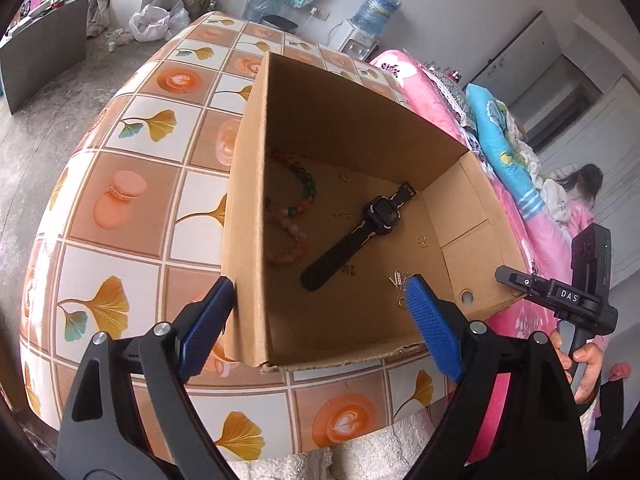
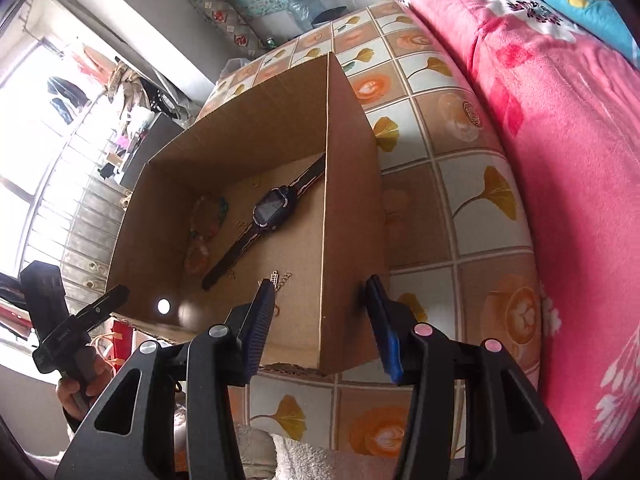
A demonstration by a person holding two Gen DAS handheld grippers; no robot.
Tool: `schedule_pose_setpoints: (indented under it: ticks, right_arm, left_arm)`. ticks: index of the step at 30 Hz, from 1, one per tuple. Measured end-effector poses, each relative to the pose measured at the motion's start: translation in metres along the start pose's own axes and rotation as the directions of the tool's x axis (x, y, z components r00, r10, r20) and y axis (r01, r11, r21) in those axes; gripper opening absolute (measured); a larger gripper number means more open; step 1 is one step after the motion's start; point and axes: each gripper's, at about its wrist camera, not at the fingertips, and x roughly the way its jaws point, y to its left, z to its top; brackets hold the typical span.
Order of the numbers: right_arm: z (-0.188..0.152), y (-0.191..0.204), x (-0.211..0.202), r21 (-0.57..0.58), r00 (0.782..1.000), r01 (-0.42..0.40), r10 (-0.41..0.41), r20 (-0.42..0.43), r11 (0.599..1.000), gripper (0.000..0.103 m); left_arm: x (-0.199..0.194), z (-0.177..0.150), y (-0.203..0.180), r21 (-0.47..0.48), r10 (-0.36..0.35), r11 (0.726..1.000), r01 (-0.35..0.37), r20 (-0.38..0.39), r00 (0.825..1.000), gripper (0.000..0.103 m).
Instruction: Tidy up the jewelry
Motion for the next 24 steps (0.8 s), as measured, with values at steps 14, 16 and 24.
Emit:
schedule_pose_setpoints:
  ticks: [14, 16, 24]
  right_arm:
    - [-0.063, 0.007, -0.049, -0.038, 0.985, 0.07, -0.063, 0.16, 0.997, 0.051]
    - [-0.077, 0.015, -0.069, -0.054, 0.969, 0.102, -0.087, 0.232, 0.993, 0.061]
    - [-0.139, 0.065, -0.093, -0.177, 0.933, 0.204, -0.136, 0.333, 0.963, 0.091]
  left_arm:
    - [-0.055, -0.059, 0.0, 0.037, 0.023, 0.999, -0.031, 0.198, 0.98, 0.083]
    - [-0.074, -0.067, -0.004, 0.061, 0.025, 0.997, -0.042, 0.257, 0.966, 0.085]
    - [-0.108, -0.095, -0.022, 0.044, 0.198, 0.974, -0.222, 0.303, 0.932, 0.094]
